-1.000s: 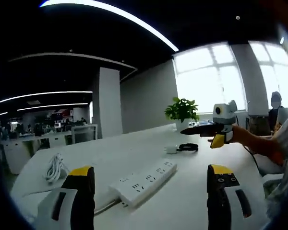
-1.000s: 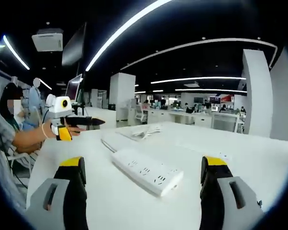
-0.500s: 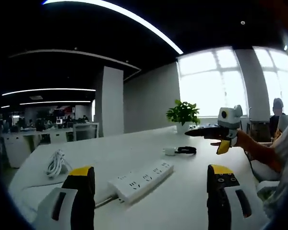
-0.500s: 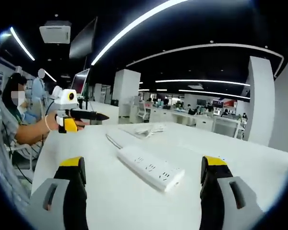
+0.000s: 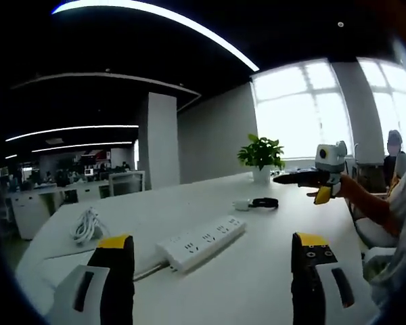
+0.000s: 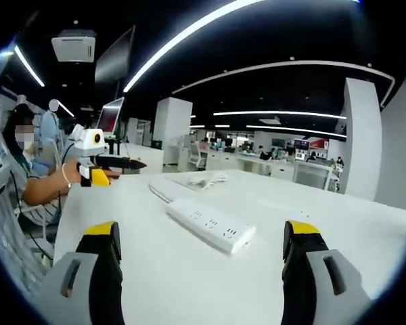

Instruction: Straighten the power strip on the desk, plug the charger into it

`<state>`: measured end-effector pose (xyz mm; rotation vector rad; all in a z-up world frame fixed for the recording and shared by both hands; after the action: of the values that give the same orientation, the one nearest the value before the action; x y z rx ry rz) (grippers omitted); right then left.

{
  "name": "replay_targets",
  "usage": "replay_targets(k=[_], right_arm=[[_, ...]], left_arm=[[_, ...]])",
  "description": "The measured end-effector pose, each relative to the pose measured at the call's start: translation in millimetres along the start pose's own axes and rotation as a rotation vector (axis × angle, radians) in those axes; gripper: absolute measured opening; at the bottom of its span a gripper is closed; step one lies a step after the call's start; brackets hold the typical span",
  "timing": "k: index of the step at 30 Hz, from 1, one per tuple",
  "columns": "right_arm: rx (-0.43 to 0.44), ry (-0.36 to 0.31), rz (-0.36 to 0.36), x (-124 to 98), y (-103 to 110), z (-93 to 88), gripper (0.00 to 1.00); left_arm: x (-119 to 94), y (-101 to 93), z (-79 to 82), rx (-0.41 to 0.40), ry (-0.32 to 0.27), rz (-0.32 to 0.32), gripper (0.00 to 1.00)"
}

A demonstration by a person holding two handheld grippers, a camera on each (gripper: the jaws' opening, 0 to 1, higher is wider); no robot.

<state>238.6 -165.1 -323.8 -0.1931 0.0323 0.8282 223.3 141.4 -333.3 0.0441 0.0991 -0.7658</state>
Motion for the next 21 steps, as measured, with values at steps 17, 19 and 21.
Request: replay_targets(k=[17, 19, 21], right_arm=[[0.079, -0.014, -0.052, -19, -3, -20.4, 1.0], [0.078, -0.014, -0.052, -20, -3, -21.9, 1.0], [0.077, -0.014, -0.053, -20, -2, -23.0, 1.0]], left_arm=[[-24, -2.0, -23.7, -0.114, -0.024, 0.053, 0.97], [-26, -0.8, -24.3, -0.107, -0.025, 0.064, 0.97], [-26, -0.4, -24.1, -0.105, -0.028, 0.07, 0.97]])
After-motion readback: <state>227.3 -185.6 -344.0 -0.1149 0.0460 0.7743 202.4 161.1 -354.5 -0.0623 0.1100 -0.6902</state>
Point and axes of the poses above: the point that each gripper's makers call its tool centre point, and the gripper's own axes: x roughly forward along the fingers, y roughly to its left, z roughly out of its top, the point moved 6 cm from there along -x, roughly backward along the fingers
